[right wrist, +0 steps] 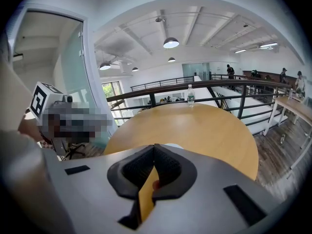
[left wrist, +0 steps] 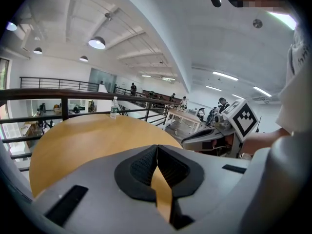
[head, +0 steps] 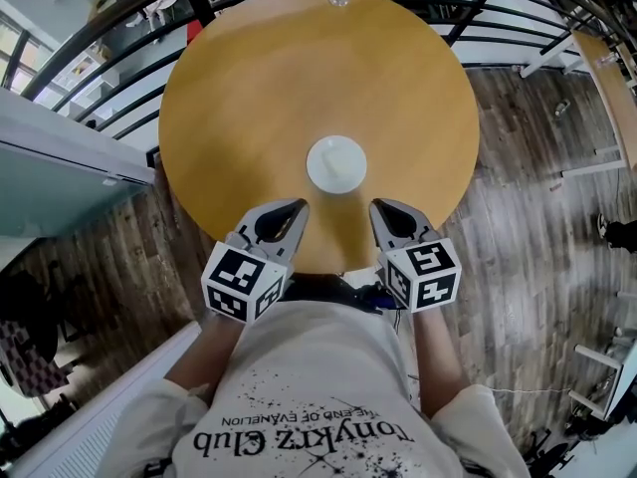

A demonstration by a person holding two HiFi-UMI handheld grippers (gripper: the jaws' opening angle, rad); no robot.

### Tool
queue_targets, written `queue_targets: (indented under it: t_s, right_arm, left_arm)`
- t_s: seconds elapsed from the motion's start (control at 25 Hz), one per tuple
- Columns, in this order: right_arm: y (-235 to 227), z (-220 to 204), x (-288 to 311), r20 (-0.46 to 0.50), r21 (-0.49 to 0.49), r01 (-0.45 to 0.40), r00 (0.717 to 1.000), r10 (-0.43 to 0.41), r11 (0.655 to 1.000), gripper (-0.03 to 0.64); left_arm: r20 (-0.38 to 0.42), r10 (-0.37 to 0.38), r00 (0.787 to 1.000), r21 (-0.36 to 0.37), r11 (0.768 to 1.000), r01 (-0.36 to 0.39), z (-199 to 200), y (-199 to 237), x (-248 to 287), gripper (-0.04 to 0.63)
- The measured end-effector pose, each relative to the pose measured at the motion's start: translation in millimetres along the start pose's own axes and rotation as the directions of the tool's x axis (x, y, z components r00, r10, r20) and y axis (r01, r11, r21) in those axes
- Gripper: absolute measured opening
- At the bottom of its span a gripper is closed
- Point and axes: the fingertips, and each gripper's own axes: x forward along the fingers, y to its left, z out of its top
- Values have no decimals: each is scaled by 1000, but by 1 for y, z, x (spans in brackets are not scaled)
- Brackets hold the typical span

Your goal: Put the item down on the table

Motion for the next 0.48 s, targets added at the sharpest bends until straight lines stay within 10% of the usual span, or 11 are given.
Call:
queue_targets:
  t_s: [0.48]
  right_arm:
    - [-12,3,-5,-12,4,14,1000,-14,1000,25]
  left_arm:
    - [0,14,1000,10,1000,-14,3,2,-4,25]
